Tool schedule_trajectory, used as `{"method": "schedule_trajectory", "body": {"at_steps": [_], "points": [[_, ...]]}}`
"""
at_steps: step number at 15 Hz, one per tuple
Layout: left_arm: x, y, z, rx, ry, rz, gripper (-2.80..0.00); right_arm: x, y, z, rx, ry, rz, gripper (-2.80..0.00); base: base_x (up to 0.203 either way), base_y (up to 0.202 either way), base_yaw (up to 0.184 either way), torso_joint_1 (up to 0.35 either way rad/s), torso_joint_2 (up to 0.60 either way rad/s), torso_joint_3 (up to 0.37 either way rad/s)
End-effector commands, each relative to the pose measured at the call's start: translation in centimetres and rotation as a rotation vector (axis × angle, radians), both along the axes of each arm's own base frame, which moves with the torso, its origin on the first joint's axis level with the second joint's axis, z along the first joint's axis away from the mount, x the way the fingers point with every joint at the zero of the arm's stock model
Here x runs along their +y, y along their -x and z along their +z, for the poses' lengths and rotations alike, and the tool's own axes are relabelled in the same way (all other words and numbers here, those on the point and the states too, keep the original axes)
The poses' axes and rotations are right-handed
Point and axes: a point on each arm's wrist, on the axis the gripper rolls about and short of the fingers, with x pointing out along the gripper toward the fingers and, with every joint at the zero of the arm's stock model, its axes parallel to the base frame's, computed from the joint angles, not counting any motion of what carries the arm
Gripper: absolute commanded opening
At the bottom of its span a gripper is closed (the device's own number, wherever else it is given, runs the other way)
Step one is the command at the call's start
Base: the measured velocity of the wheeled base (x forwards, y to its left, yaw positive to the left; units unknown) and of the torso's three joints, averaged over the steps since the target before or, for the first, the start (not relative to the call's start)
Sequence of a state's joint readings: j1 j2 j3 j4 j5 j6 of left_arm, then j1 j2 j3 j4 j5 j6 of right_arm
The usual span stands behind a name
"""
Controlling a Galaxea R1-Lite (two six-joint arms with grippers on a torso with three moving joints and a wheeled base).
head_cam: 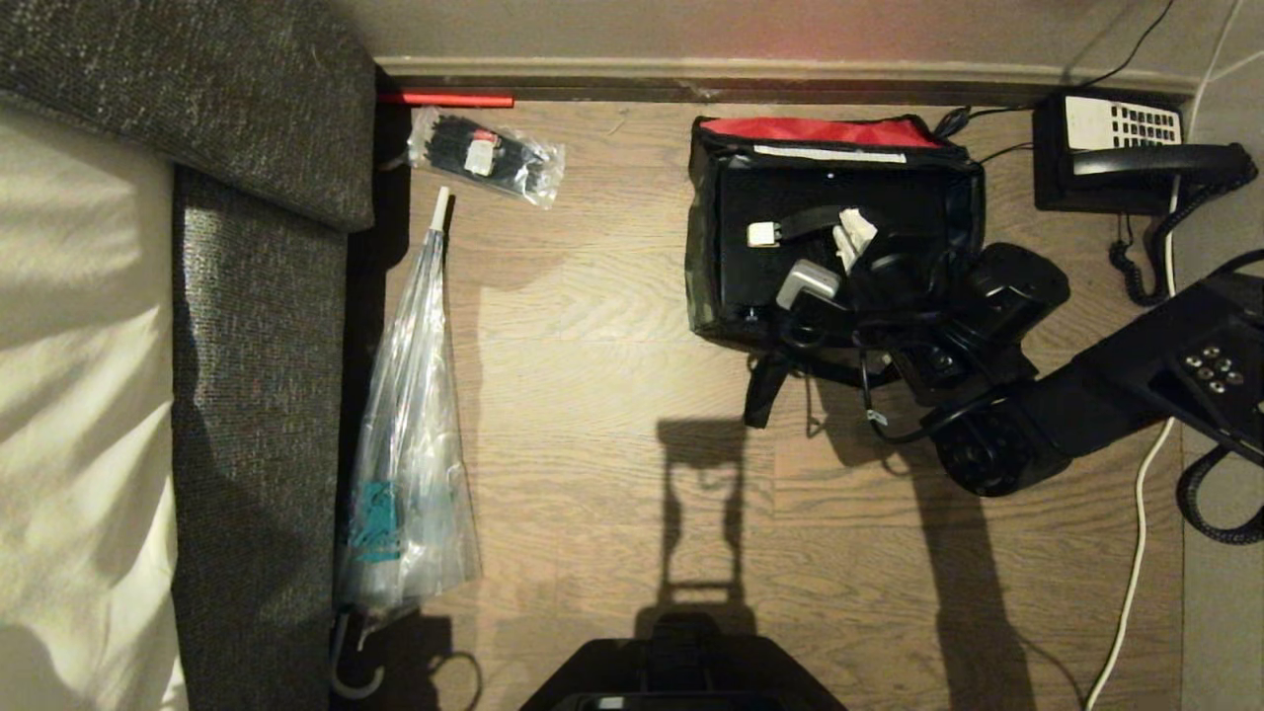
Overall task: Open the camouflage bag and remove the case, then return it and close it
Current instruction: Grip the handle
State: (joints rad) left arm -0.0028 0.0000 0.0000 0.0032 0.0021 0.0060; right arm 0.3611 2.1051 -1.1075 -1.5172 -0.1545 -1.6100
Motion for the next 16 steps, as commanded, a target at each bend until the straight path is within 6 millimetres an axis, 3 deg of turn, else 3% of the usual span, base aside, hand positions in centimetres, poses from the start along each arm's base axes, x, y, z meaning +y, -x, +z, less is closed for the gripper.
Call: {"method": "schedule_trajectory", "body": {"at_steps": [1,6,16], "points": [[0.0,0.0,0.0,0.002,0.000,0.001,-2.80,-0.3,1.0,1.5,-0.042,-0.008,-0.006,-2.80,0.000,0.000,0.000,0.000,0.00,0.000],[0.0,0.0,0.0,0.002,0.000,0.000,-2.80,-0.6,1.7,1.9,-0.041,0.002,-0.011,-2.80,0.000,0.000,0.000,0.000,0.00,0.000],[0.0,0.0,0.0,0.000,-0.002,0.001,-2.80,-0.8,2.3,-1.7,0.093,0.037,-0.001,-2.80,0.000,0.000,0.000,0.000,0.00,0.000]]}}
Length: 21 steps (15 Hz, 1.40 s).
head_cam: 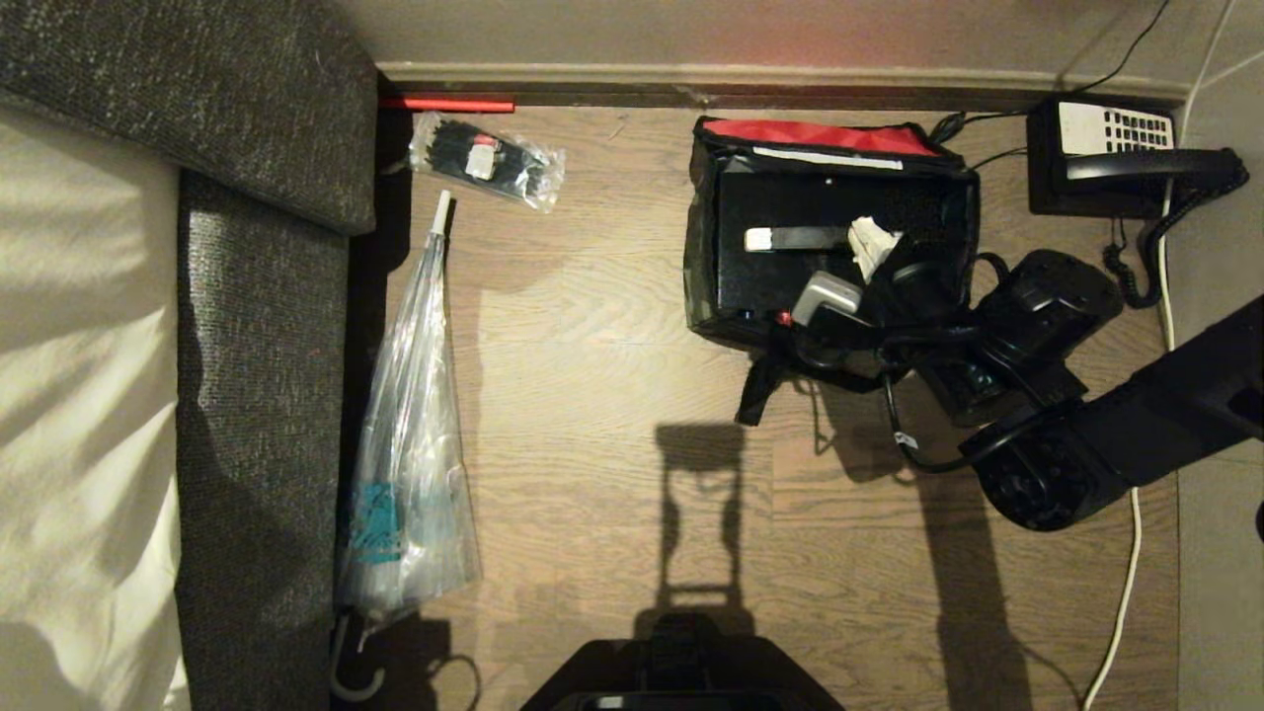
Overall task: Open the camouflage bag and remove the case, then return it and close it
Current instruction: Grip the handle
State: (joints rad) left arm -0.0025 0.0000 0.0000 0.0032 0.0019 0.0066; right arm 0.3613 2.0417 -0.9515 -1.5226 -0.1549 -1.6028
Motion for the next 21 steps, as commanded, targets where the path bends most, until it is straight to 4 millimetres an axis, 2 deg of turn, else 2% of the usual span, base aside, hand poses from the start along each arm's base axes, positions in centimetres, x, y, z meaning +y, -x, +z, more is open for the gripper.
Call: {"method": "schedule_trajectory", "body": {"at_steps": [1,4,8,14,21], "points": [[0.0,0.0,0.0,0.000,0.000,0.001,-2.80,0.0,0.0,-0.8,0.021,0.011,-0.002,0.00,0.000,0.000,0.000,0.000,0.00,0.000],[0.0,0.0,0.0,0.000,0.000,0.001,-2.80,0.2,-0.5,-1.9,0.053,0.000,0.008,0.00,0.000,0.000,0.000,0.000,0.00,0.000],[0.0,0.0,0.0,0.000,0.000,0.001,-2.80,0.2,-0.9,-2.5,0.064,-0.001,0.005,0.00,0.000,0.000,0.000,0.000,0.00,0.000],[0.0,0.0,0.0,0.001,0.000,0.000,-2.80,-0.9,-2.7,-2.6,0.041,-0.005,-0.030,0.00,0.000,0.000,0.000,0.000,0.00,0.000],[0.0,0.0,0.0,0.001,0.000,-0.001,-2.80,-0.6,-4.4,-2.3,-0.005,-0.028,-0.040,0.00,0.000,0.000,0.000,0.000,0.00,0.000]]}}
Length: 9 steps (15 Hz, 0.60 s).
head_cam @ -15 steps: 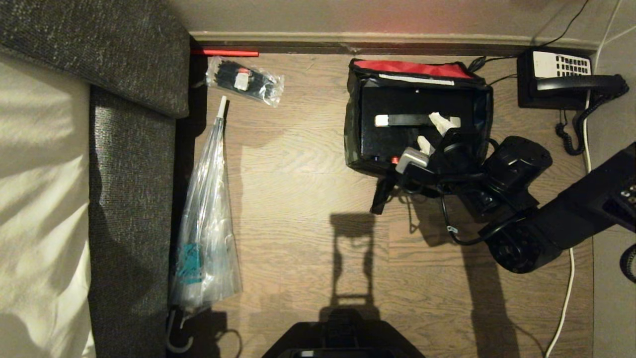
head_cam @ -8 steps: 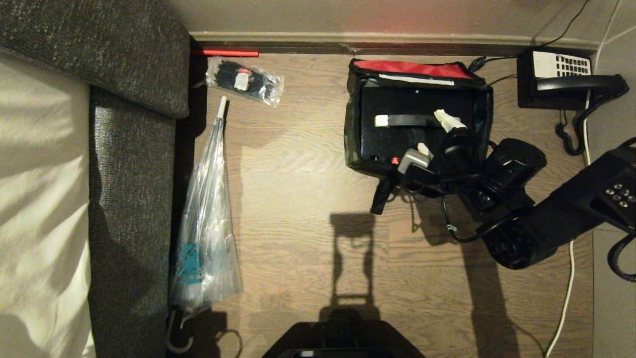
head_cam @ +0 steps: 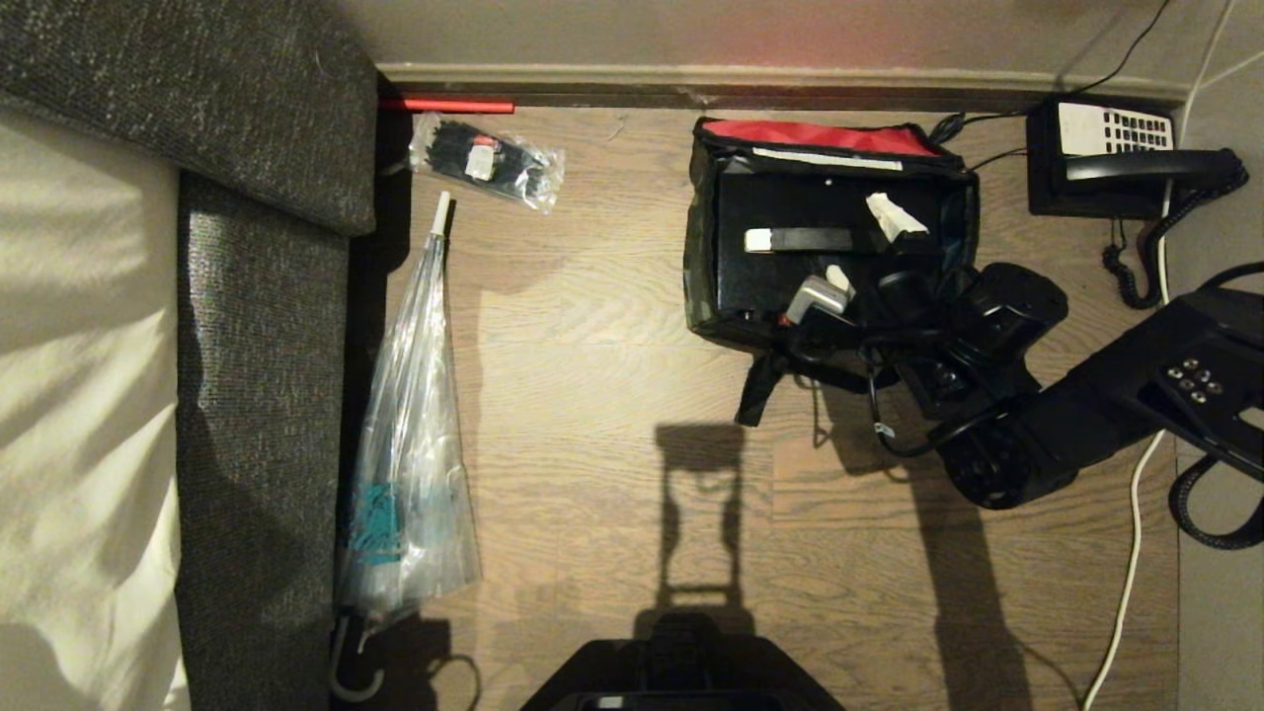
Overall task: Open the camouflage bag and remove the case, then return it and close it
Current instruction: Grip the handle
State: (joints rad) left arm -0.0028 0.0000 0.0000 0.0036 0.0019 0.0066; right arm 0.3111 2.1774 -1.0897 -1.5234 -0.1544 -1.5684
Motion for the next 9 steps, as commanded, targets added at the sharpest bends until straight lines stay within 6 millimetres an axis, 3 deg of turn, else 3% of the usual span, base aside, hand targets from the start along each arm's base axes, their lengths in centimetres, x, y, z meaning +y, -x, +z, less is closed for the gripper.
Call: {"method": "schedule_trajectory", "body": {"at_steps": [1,9], "points": [[0.0,0.0,0.0,0.000,0.000,0.001,-2.80,0.2,-0.7,-0.2,-0.016,-0.004,-0.003,0.00,0.000,0.000,0.000,0.000,0.00,0.000],[0.0,0.0,0.0,0.000,0.000,0.001,-2.80,0.6,-1.9,0.0,-0.050,-0.024,-0.003,0.00,0.000,0.000,0.000,0.000,0.00,0.000]]}}
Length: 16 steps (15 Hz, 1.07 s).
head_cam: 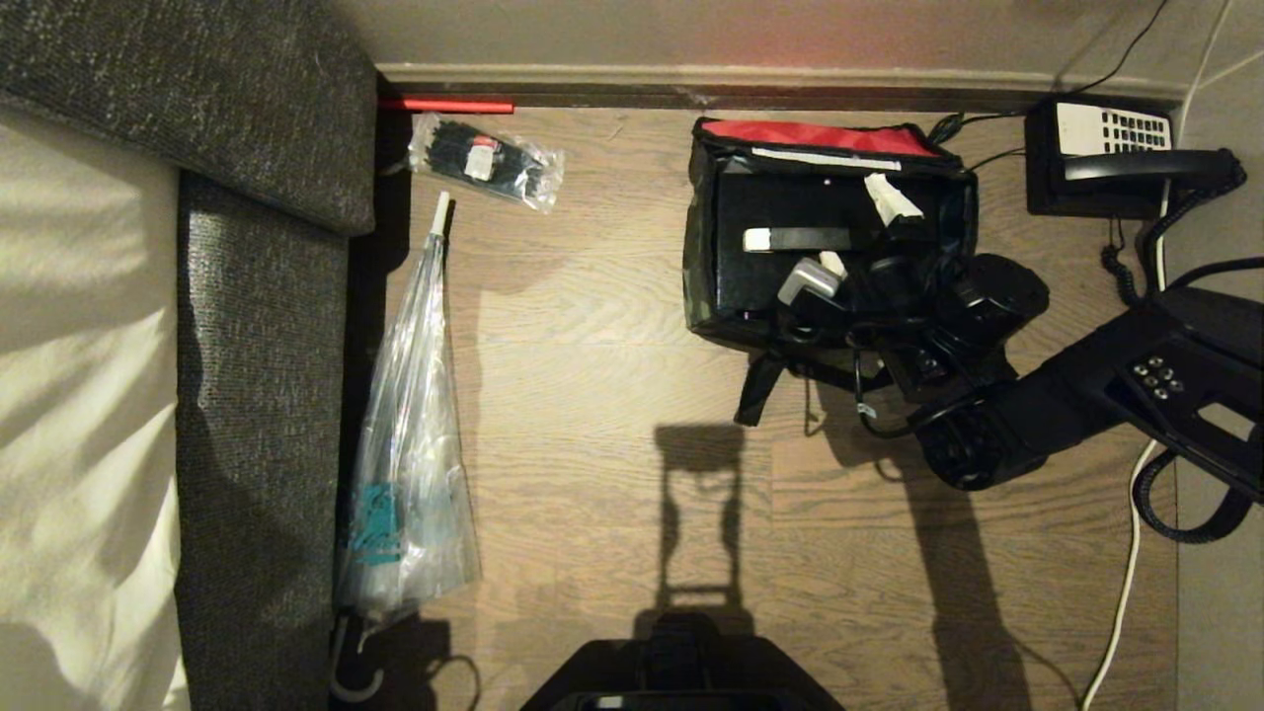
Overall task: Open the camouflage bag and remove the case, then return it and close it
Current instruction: Grip the handle
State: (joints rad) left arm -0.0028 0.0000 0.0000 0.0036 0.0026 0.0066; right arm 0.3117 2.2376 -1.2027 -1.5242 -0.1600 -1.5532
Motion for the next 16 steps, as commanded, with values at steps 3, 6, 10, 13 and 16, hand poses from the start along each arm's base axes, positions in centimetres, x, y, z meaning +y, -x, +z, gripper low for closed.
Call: {"method": "schedule_trajectory", "body": {"at_steps": [3,6,10,13,16], "points": [[0.00,-0.01,-0.02,0.000,0.000,0.000,-2.80,0.04,0.03,0.58,-0.024,0.002,-0.008,0.00,0.000,0.000,0.000,0.000,0.00,0.000],[0.00,0.00,0.00,-0.001,0.000,0.000,-2.80,0.06,-0.08,0.47,-0.022,-0.002,-0.011,0.00,0.000,0.000,0.000,0.000,0.00,0.000],[0.00,0.00,0.00,0.000,0.000,0.000,-2.80,-0.03,-0.02,0.68,-0.027,-0.003,-0.015,0.00,0.000,0.000,0.000,0.000,0.00,0.000],[0.00,0.00,-0.01,0.001,-0.001,0.000,-2.80,-0.03,-0.02,0.68,-0.027,-0.003,-0.013,0.00,0.000,0.000,0.000,0.000,0.00,0.000],[0.00,0.00,-0.02,0.001,0.005,-0.001,-2.80,0.01,0.06,0.81,-0.030,-0.003,-0.014,0.00,0.000,0.000,0.000,0.000,0.00,0.000]]}}
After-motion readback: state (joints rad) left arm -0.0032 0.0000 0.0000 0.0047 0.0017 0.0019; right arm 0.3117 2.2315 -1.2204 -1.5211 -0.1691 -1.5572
